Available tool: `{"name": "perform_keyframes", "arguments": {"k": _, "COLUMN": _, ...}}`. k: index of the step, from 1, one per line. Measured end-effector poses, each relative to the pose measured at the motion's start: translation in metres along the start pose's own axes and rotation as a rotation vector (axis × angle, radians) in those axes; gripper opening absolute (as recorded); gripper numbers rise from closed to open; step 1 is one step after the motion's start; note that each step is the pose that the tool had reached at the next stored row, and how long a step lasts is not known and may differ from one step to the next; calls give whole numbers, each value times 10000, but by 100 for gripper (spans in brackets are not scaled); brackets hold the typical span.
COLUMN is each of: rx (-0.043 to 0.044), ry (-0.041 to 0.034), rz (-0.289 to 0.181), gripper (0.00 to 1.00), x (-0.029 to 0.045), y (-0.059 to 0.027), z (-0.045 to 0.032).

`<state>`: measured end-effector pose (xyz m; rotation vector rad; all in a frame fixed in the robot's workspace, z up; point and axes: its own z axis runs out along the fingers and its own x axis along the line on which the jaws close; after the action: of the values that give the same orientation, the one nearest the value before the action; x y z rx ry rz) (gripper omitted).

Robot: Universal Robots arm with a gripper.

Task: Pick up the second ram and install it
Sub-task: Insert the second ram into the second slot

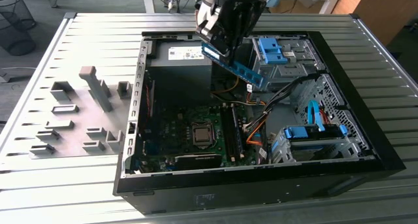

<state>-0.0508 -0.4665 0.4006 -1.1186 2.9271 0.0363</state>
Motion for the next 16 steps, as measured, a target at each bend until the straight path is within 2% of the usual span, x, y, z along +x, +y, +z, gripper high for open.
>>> {"name": "perform_keyframes", "arguments": {"k": 16, "rx": 55, "ry": -47, "rz": 2920, "gripper": 14, "x": 1, "y": -1, "z": 50}}
